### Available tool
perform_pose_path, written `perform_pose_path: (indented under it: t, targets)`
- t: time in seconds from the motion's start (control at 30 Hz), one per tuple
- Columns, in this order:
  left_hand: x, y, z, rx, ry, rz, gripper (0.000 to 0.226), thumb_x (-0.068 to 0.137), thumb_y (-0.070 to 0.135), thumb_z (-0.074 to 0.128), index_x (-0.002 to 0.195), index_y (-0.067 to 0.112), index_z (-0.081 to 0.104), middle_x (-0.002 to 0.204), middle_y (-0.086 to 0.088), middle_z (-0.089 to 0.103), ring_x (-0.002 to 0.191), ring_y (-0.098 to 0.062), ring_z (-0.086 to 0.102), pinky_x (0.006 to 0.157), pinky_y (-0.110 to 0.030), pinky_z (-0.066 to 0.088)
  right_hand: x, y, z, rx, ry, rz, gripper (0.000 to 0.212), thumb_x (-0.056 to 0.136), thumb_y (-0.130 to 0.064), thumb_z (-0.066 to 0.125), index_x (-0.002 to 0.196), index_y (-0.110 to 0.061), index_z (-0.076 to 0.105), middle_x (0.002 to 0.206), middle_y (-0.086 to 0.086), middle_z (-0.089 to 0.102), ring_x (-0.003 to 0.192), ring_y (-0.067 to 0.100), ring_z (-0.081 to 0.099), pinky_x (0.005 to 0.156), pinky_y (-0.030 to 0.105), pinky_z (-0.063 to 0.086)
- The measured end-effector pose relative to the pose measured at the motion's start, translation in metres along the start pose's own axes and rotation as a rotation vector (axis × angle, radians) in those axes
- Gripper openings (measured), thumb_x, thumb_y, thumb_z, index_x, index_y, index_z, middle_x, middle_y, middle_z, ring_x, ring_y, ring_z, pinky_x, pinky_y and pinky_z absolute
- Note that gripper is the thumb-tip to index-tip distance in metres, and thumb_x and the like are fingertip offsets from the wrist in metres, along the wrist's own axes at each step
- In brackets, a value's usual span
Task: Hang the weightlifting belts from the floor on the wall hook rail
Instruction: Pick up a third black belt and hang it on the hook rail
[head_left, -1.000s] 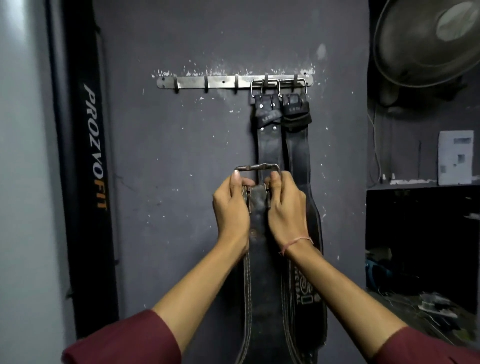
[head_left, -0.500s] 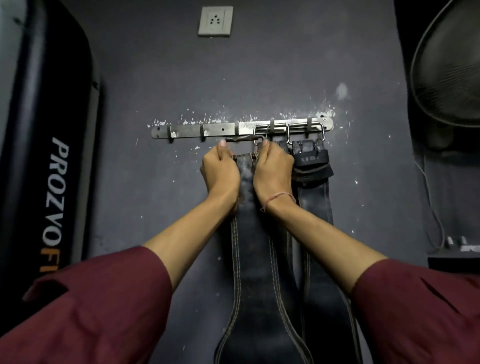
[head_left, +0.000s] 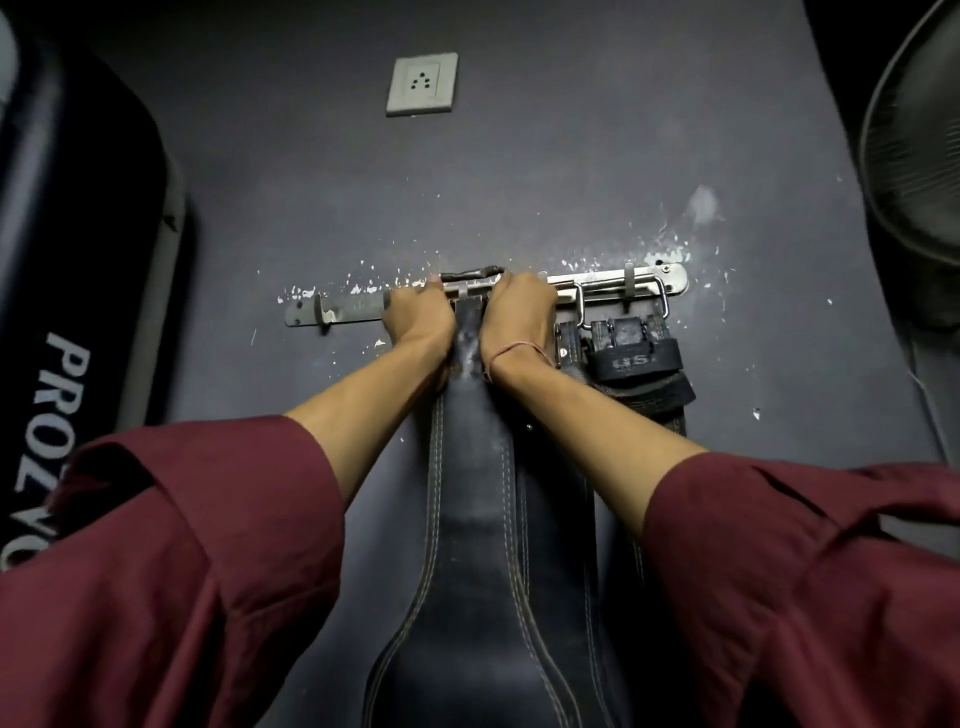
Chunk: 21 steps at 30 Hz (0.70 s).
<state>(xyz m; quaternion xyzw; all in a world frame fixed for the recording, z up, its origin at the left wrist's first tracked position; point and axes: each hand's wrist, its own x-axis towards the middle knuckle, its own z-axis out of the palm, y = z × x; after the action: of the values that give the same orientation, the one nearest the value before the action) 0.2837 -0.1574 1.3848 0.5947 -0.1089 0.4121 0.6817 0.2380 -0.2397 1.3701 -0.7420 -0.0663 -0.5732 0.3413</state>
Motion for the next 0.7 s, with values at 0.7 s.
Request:
perform_pose_path:
  t: [0.7]
  targets:
    - [-0.08,-0.076,-0.063,0.308,-0.124,0.319,0.048,0.104,0.024,0.039,0.057,0.016,0.038,0.066,-0.017,0.052,0.071,-0.035,0.051,0.063,-0.035,0.029,-0.079,0.019,0.007,0.1,0.134,-0.173,0.033,0.074,0.022,0.044,0.091,0.004,0.067,0.092,0.018,0.07,0.086,0.029,0.066,0.074,0.031,0.05]
